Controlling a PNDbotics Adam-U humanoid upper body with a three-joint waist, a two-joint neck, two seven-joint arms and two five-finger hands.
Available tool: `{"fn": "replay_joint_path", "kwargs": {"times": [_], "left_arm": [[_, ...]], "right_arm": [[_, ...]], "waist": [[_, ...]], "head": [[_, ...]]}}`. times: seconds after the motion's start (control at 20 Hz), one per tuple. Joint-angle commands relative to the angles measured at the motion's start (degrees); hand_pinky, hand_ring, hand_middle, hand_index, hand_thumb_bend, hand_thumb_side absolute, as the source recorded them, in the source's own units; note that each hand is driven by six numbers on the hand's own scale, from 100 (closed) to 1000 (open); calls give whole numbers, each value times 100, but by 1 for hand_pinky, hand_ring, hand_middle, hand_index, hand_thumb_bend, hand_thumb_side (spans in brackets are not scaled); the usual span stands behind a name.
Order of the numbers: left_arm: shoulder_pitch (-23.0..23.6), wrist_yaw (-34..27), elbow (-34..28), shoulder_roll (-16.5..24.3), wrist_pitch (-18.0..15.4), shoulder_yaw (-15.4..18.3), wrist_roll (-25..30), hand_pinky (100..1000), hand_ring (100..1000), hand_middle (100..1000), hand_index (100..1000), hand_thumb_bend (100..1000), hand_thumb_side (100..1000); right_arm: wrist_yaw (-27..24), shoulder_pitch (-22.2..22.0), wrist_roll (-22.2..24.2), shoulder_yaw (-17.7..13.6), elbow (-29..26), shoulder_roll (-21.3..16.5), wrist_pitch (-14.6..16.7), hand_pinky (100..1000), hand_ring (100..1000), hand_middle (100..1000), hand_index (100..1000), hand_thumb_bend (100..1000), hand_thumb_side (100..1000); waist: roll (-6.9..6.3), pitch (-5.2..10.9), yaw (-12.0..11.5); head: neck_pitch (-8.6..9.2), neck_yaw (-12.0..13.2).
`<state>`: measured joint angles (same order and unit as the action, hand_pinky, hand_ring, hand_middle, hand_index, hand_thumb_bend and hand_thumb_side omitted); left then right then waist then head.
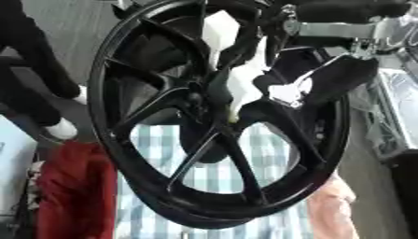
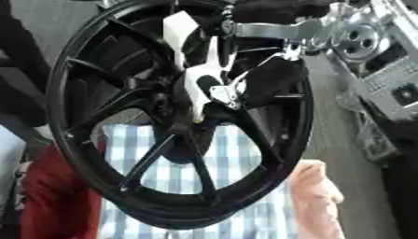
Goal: Pull the pin out of the wheel hub.
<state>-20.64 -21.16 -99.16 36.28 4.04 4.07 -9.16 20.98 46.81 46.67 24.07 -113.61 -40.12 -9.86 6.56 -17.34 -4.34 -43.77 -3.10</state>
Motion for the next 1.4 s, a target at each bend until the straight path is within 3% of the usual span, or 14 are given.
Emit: {"fn": "replay_joint_path", "kwargs": {"times": [0.05, 0.55, 1.05, 1.4], "left_arm": [[-33, 27, -41, 115, 3, 52, 6, 583, 674, 688, 756, 156, 789], [-34, 30, -37, 105, 12, 41, 27, 585, 671, 686, 756, 156, 790], [-14, 43, -31, 108, 26, 45, 67, 587, 668, 686, 747, 154, 793], [-15, 56, -29, 101, 36, 39, 109, 589, 668, 686, 744, 153, 794]], "right_arm": [[33, 36, 50, -45, -98, -150, 17, 701, 628, 719, 881, 100, 578], [16, -25, 191, -38, -49, -150, 89, 703, 640, 738, 891, 100, 644], [-116, -14, -63, -170, -97, -126, 172, 675, 604, 755, 895, 100, 534], [-114, -36, -156, -165, -98, -128, 183, 674, 604, 761, 895, 100, 564]], "waist": [[-34, 76, -4], [-34, 66, -24], [-30, 41, -25], [-31, 9, -29]], "head": [[-34, 1], [-34, -10], [-34, 0], [-34, -6]]}}
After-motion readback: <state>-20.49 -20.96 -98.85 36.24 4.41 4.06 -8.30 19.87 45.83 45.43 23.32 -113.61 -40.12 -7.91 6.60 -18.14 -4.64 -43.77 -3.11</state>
